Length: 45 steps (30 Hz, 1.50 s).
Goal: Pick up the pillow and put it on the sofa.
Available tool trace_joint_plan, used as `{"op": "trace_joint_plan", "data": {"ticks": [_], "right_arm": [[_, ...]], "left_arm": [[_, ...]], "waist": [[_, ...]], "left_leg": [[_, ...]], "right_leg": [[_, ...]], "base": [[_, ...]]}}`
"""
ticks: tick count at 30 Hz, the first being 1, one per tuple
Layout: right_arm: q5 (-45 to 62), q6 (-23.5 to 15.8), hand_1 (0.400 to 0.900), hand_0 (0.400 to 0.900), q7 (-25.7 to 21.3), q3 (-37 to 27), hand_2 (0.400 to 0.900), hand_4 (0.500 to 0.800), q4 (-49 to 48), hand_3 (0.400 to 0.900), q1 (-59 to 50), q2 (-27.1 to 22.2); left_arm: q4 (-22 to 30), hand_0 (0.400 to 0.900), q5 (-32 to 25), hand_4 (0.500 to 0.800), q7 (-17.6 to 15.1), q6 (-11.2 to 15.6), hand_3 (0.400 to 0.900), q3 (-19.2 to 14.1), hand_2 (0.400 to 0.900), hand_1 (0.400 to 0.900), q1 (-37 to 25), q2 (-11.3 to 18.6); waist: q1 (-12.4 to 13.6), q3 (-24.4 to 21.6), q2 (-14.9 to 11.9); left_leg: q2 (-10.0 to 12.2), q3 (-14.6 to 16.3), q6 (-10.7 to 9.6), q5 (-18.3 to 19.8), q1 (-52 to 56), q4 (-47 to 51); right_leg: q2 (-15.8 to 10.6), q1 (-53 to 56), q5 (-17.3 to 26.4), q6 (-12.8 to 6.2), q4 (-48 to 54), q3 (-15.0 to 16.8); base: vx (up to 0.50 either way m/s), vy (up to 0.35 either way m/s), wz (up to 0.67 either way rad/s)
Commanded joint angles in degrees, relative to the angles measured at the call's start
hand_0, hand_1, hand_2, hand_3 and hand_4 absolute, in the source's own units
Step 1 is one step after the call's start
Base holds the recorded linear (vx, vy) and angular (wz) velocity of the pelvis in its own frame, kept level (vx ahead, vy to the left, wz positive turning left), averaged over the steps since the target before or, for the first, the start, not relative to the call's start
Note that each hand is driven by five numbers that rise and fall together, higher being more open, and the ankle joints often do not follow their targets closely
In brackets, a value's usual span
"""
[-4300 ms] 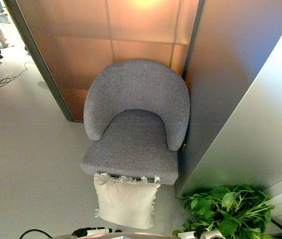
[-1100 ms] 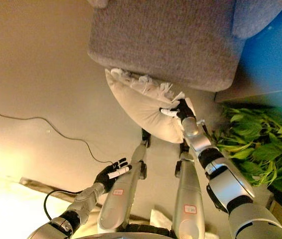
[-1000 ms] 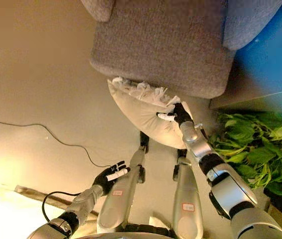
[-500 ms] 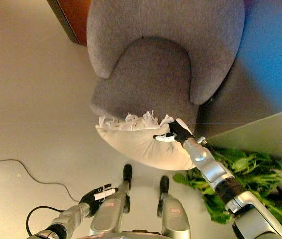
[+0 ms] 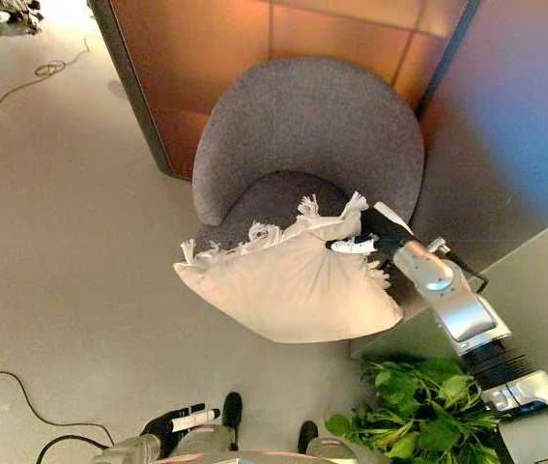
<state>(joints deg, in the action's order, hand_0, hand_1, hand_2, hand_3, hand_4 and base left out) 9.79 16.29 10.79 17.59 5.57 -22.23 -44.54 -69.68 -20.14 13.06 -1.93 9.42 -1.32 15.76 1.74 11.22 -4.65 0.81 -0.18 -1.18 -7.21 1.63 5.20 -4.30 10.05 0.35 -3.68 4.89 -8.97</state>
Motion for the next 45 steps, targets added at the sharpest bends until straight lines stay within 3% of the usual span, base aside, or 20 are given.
{"op": "trace_joint_plan", "data": {"ticks": [1,6,8,14,20,30,34,39,45], "right_arm": [[4.72,-3.72,0.4,0.4,-2.81,-5.57,0.4,0.5,-0.92,0.4,-16.93,-3.9],[3.06,-1.95,0.4,0.4,-3.82,-2.58,0.4,0.5,6.93,0.4,-23.62,-3.39],[3.03,-2.52,0.9,0.9,-5.13,-0.03,0.9,0.8,11.71,0.9,-27.24,-3.53],[3.79,-2.81,0.9,0.9,-5.72,8.2,0.9,0.8,31.25,0.9,-39.94,-2.77],[1.87,-2.87,0.9,0.9,-5.87,13.16,0.9,0.8,44.14,0.9,-47.85,-1.74],[1.79,-2.84,0.9,0.9,-5.74,15.33,0.9,0.8,50.58,0.9,-51.56,-1.66],[5.11,-2.76,0.9,0.9,-6.1,13.91,0.9,0.8,50.6,0.9,-49.84,-1.86],[10.92,-3.42,0.9,0.9,-7.25,6.57,0.9,0.8,48.11,0.9,-39.81,0.15],[13.56,-6.68,0.9,0.9,-11.51,-1.05,0.9,0.8,37.99,0.9,-19.9,8.6]], "left_arm": [[-5.12,0.9,2.56,0.8,2.18,-0.48,0.9,1.02,0.9,0.9,-0.1,-0.37],[-5.07,0.9,2.69,0.8,1.96,-1.06,0.9,0.97,0.9,0.9,0.39,-0.28],[-4.97,0.9,2.89,0.8,2.39,-1.85,0.9,1.7,0.9,0.9,0.37,-0.01],[-5.46,0.9,3.44,0.8,3.5,-3.17,0.9,4.43,0.9,0.9,-0.24,0.81],[-5.33,0.9,3.74,0.8,4.48,-3.13,0.9,6.84,0.9,0.9,0.31,1.27],[-3.85,0.9,2.97,0.8,4.64,-3.75,0.9,8.94,0.9,0.9,0.46,1.09],[-3.28,0.9,2.85,0.8,4.62,-3.78,0.9,9.49,0.9,0.9,0.4,0.96],[-3.04,0.9,3.29,0.8,4.39,-3.71,0.9,9.29,0.9,0.9,0.17,0.3],[-2.42,0.9,2.31,0.8,2.56,-4.21,0.9,9.14,0.9,0.9,-0.18,-0.91]], "waist": [[2.03,-7.54,-0.52],[4.37,-7.93,-0.97],[5.6,-8.04,-1.05],[9.33,-8.21,-1.43],[11.73,-8.58,-1.05],[12.03,-8.9,-0.5],[11.43,-8.89,-0.27],[9.69,-8.45,0.17],[6.08,-7.7,1.13]], "left_leg": [[-0.2,0.35,-1.74,9.06,4.19,-1.54],[-0.41,-1.73,-1.86,8.86,4.32,-1.74],[-0.44,-2.5,-1.99,8.47,4.24,-1.71],[-0.67,-5.33,-2.53,7.93,4.15,-1.67],[-0.93,-6.96,-2.84,7.17,3.46,-1.76],[-1.26,-7.33,-2.79,6.78,3.05,-1.74],[-1.35,-6.86,-2.65,6.88,3.01,-1.74],[-1.26,-5.58,-2.36,7.25,3.17,-1.63],[-0.91,-3.03,-1.66,8.09,3.79,-1.54]], "right_leg": [[0.88,-3.65,-4.17,0.1,-6.96,-1.97],[0.99,-2.32,-4.82,0.7,-6.9,-3.85],[0.96,-1.71,-4.79,0.87,-6.55,-4.86],[1.19,-0.07,-5.05,1.5,-5.85,-7.76],[1.19,0.39,-4.85,1.59,-5.36,-9.34],[1.02,0.16,-4.55,1.32,-5.15,-9.24],[0.9,-0.16,-4.44,1.15,-5.22,-8.74],[0.7,-0.91,-4.27,0.85,-5.54,-7.31],[0.74,-2.03,-4.13,0.49,-6.06,-4.1]], "base": [[0.09,-0.018,0.27],[0.06,-0.013,0.32],[0.05,-0.018,0.41],[0.05,-0.024,0.41],[0.01,0.002,0.21],[-0.03,0.02,0.02],[-0.05,0.024,-0.07],[-0.07,0.025,-0.16],[-0.07,0.013,-0.37]]}}
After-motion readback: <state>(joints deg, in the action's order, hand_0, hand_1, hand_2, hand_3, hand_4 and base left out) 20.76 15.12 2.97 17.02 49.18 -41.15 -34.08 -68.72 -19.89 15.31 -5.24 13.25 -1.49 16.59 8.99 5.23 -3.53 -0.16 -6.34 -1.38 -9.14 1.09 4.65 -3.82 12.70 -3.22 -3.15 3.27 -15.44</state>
